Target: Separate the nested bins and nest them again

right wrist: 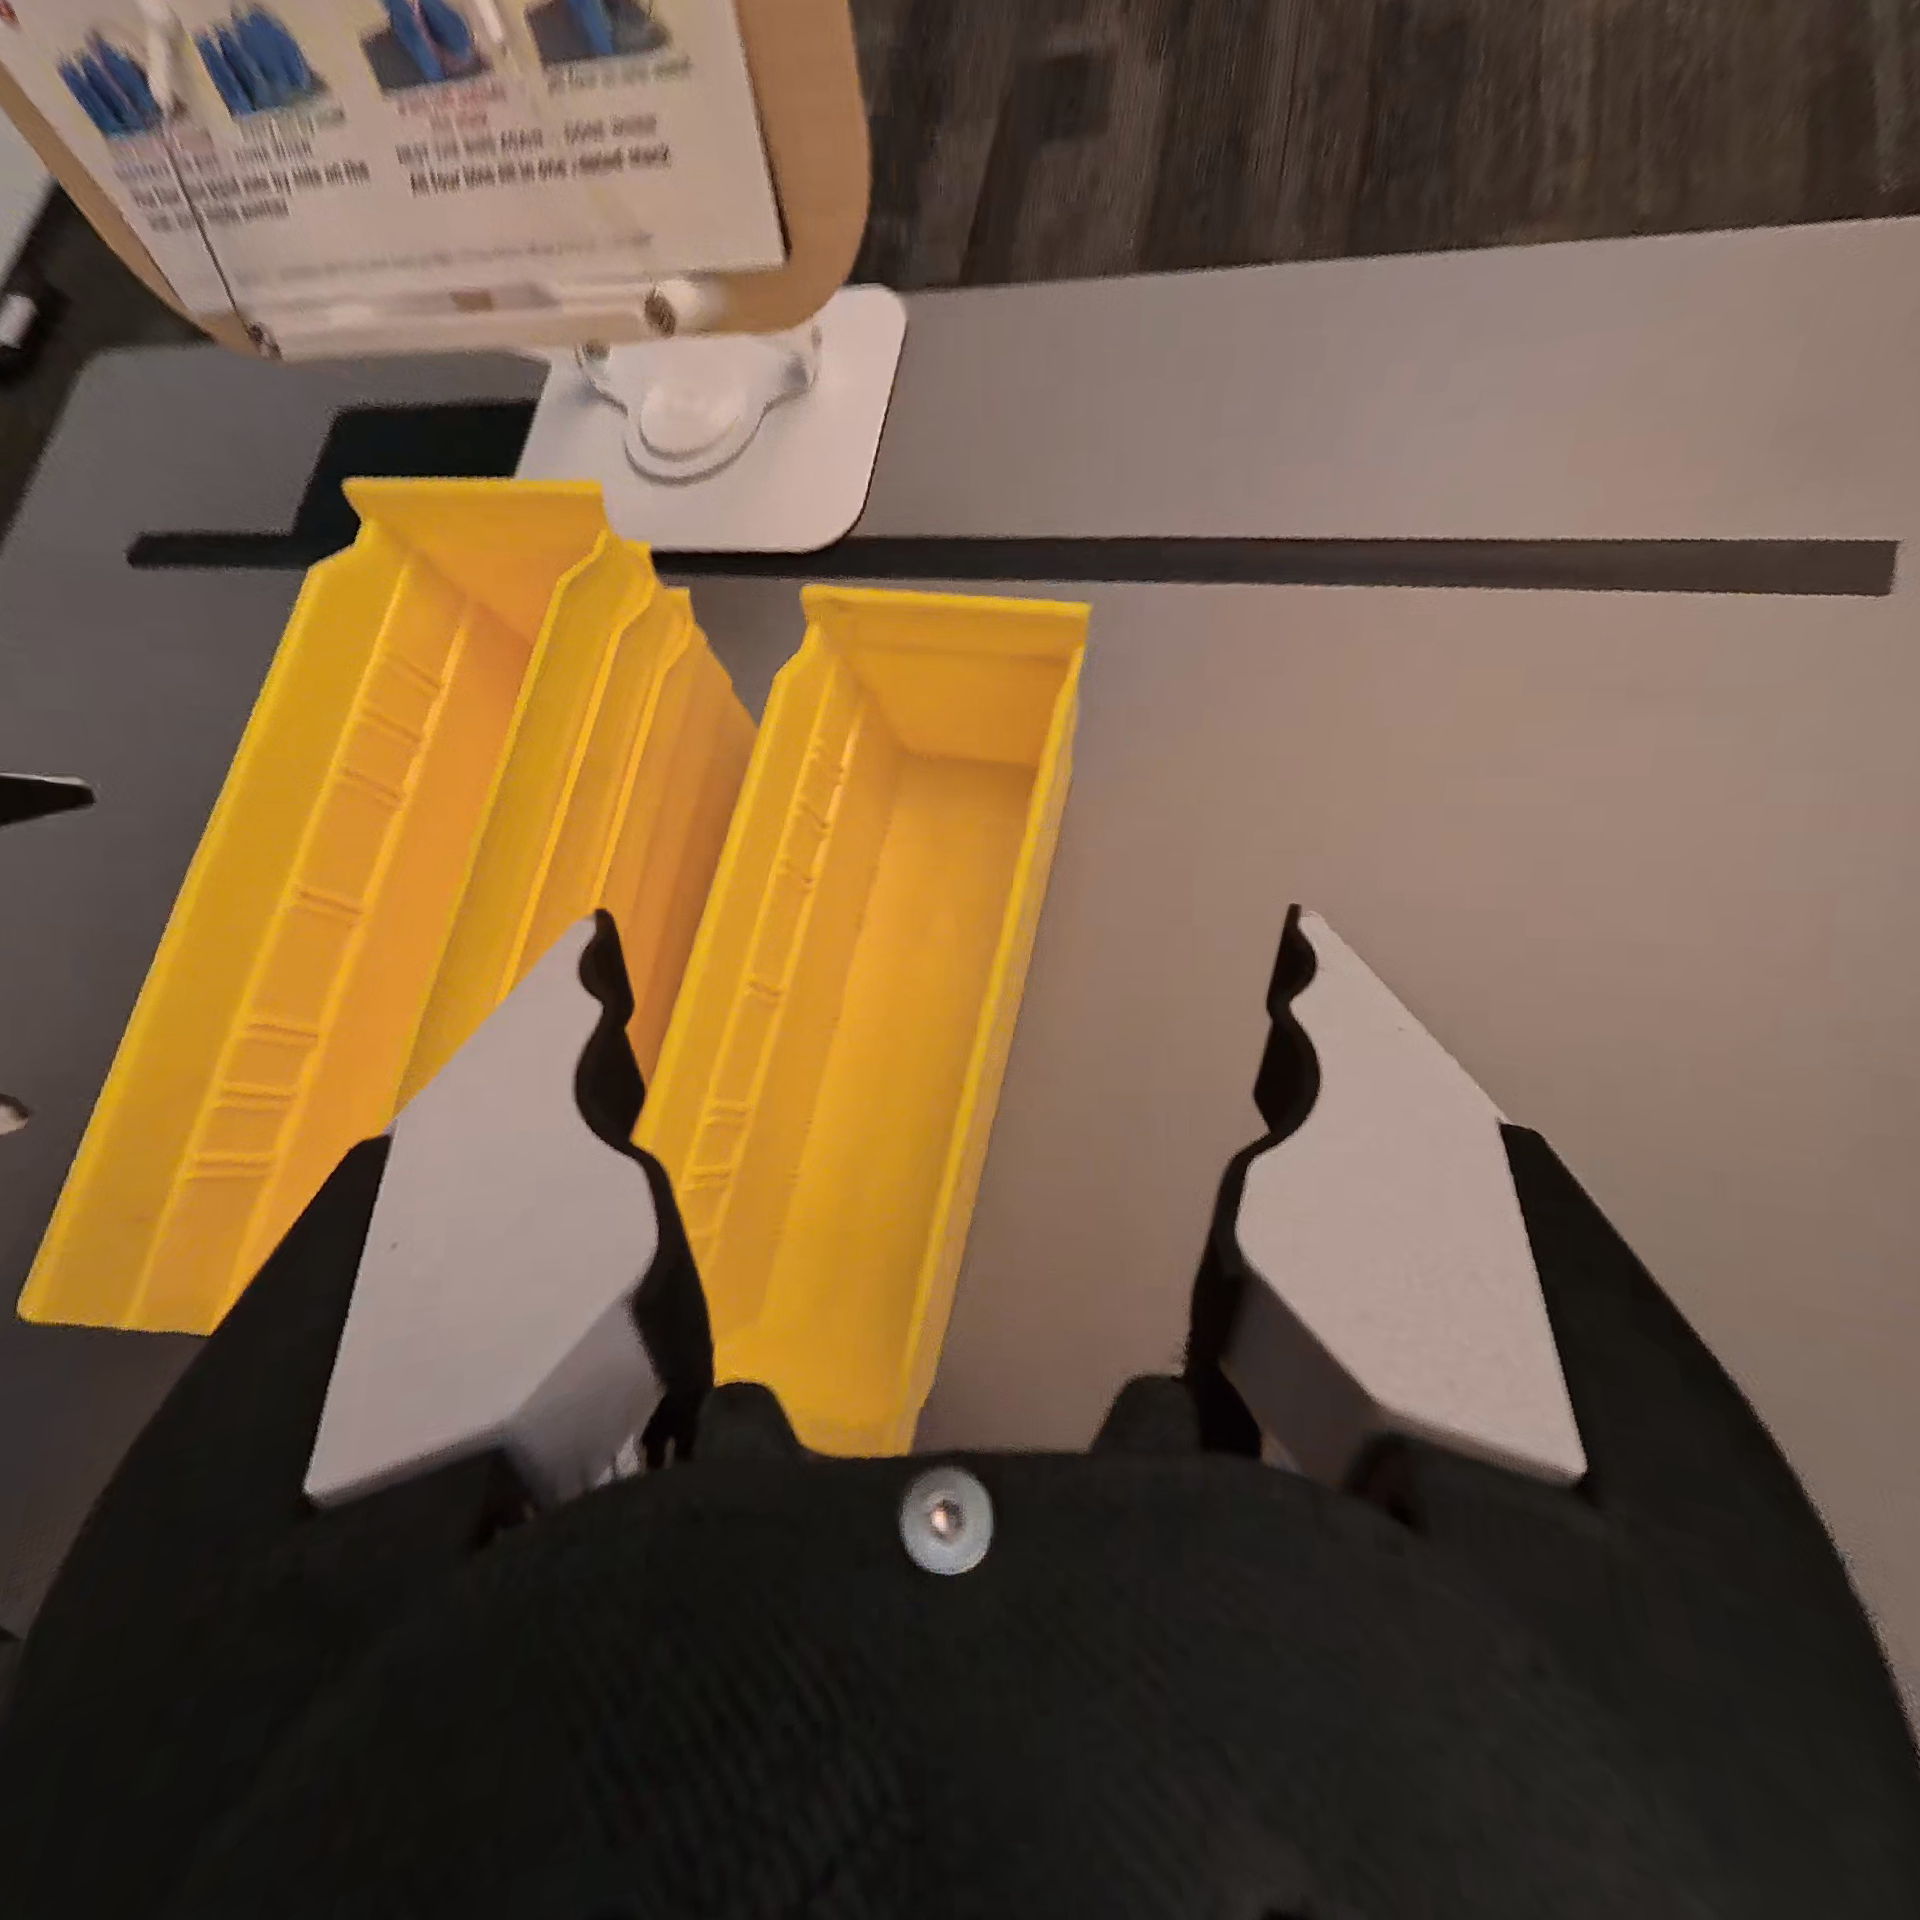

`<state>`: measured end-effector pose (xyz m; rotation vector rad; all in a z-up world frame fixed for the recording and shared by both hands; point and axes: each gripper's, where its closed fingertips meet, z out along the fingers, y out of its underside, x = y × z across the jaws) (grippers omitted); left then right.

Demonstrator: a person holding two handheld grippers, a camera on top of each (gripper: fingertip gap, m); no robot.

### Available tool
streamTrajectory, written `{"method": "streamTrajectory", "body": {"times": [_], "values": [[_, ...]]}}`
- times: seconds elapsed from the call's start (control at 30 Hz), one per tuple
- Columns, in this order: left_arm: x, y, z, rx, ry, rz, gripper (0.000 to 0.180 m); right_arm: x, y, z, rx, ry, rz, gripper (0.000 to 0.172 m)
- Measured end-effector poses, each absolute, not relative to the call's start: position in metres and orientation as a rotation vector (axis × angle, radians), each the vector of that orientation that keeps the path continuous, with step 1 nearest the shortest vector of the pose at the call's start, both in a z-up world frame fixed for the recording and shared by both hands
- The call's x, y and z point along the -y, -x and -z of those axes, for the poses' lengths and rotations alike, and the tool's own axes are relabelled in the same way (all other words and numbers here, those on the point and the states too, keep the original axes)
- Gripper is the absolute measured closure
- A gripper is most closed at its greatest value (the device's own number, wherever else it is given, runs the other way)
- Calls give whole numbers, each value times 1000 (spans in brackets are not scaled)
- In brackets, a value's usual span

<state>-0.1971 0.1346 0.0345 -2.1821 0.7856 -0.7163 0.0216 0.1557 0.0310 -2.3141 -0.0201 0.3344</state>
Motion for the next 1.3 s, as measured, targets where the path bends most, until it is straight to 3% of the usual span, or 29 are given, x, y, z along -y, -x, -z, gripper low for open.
{"method": "streamTrajectory", "body": {"times": [0.2,0.37,0.47,0.57,0.77,0.9,1.1,1.3], "values": [[-170,211,-10,-851,2479,234,50,-156,-69,-32,-70,2188,-427,54],[-154,198,7,-620,2780,369,42,-159,-87,-29,-18,2204,-482,60],[-161,190,4,-507,2798,395,29,-156,-90,-30,-43,2178,-587,61],[-166,181,7,-403,2816,408,27,-156,-84,-24,-12,2195,-681,63],[-156,186,47,-463,2943,137,23,-156,-83,-24,-6,2196,-730,63],[-151,190,60,-436,2995,101,24,-156,-82,-31,-10,2162,-763,65],[-149,186,53,-471,3002,55,47,-156,-81,-28,-18,2173,-802,67],[-149,188,48,-507,3026,-69,53,-153,-78,-32,0,2159,-815,68]]}}
